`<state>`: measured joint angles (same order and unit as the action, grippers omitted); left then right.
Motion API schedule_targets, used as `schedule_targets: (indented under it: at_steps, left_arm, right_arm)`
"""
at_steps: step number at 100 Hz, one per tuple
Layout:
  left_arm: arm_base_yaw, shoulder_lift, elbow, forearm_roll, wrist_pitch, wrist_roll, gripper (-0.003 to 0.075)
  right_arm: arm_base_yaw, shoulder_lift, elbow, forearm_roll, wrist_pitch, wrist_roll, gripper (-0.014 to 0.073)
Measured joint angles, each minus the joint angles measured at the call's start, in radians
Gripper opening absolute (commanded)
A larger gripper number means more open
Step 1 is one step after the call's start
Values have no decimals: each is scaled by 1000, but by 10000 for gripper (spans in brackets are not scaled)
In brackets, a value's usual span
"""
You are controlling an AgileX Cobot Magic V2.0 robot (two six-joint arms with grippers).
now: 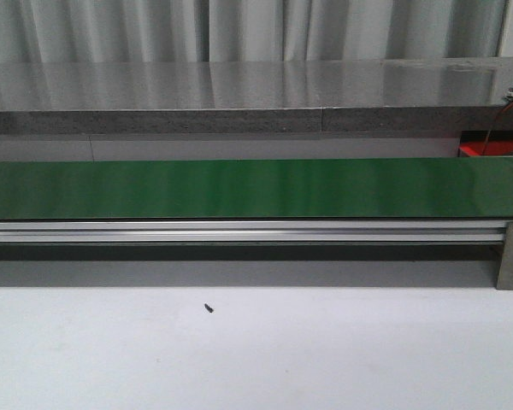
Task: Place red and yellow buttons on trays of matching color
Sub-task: 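Reach the left gripper to the table and grasp a yellow button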
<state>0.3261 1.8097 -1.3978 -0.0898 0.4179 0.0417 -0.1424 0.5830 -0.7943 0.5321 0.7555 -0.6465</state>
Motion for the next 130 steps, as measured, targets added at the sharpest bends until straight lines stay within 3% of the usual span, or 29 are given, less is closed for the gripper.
schedule_targets:
  at_steps: [67, 130]
  left_arm:
    - [0, 226, -79, 13, -63, 0, 639]
    - [17, 239, -87, 43, -115, 0, 639]
  right_arm:
    - [0, 0, 0, 0, 0, 0, -96]
    - [0, 0, 0, 0, 0, 0, -96]
